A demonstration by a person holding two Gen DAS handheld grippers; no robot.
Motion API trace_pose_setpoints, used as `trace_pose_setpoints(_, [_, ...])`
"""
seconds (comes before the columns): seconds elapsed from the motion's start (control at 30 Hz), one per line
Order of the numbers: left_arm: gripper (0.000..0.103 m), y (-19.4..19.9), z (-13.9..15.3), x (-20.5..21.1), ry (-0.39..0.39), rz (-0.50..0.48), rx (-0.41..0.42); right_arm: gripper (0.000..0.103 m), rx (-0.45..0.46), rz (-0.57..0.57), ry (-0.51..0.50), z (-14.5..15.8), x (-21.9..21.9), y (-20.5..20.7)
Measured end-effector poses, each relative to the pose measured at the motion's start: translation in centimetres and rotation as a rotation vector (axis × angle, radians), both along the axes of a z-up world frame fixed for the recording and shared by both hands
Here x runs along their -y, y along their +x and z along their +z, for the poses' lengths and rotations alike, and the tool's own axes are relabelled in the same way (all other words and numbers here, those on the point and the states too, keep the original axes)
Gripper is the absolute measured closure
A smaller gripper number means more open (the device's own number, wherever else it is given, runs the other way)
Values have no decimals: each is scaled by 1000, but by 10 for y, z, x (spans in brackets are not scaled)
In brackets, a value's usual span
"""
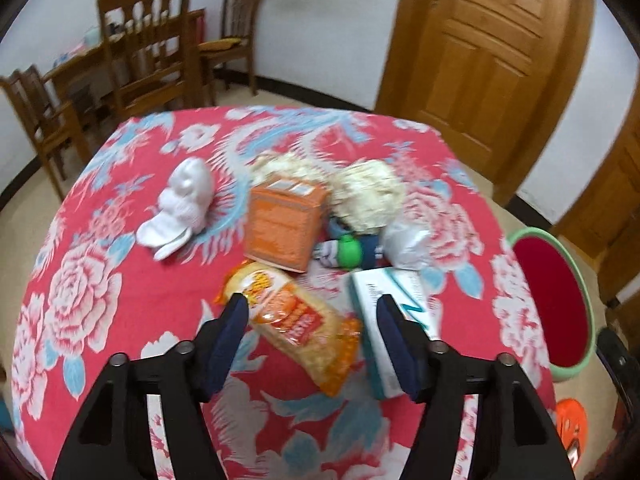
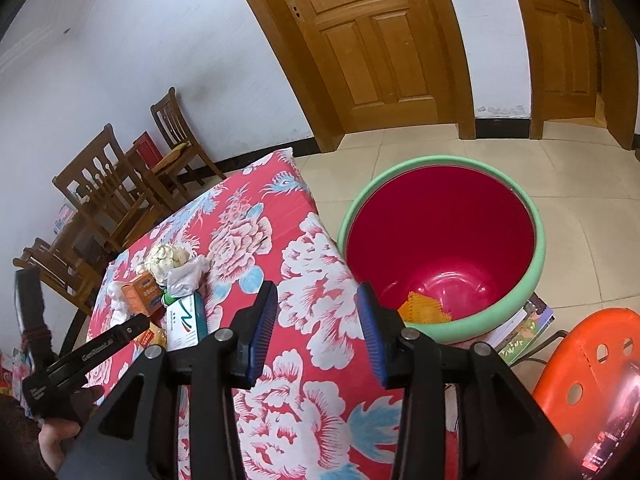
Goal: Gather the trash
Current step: 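Grasp the yellow snack bag with left gripper while right gripper approaches the white box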
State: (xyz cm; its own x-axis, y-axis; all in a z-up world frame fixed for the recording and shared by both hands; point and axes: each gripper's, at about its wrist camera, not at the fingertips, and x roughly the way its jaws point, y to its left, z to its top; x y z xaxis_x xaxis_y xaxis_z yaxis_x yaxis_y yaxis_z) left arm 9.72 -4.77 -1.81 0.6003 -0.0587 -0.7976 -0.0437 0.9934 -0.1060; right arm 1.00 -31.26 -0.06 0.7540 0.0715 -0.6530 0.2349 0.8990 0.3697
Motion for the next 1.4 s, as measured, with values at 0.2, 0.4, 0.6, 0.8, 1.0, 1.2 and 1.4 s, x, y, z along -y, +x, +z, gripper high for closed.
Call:
trace_pose_setpoints(0.2, [34, 11, -15, -11, -26, 62, -42, 58, -10, 11, -4, -3, -5, 1])
trace_pose_setpoints(0.4, [34, 20, -28, -12, -33, 86, -71, 57, -26, 21, -5, -7, -8, 4])
trace_pose_setpoints(0.6, [34, 18, -34, -12, -21, 74, -74, 56, -36, 34, -7, -9, -14, 7])
trace_pose_setpoints(0.8, [43, 15, -33, -16, -39, 55, -65, 56, -51, 61, -13, -11, -24, 11])
trace_pose_setpoints(1.0, [49, 9, -30, -21, -46, 31, -54, 56, -59, 94, -27, -12, -38, 16])
trace_pose_setpoints(1.2, [50, 1, -24, -35, -50, 33, -30, 56, -66, 149, -46, -13, -60, 24])
trace_pose_setpoints(1.4, [51, -5, -18, -50, -57, 47, -9, 53, -80, 212, -49, -18, -84, 32])
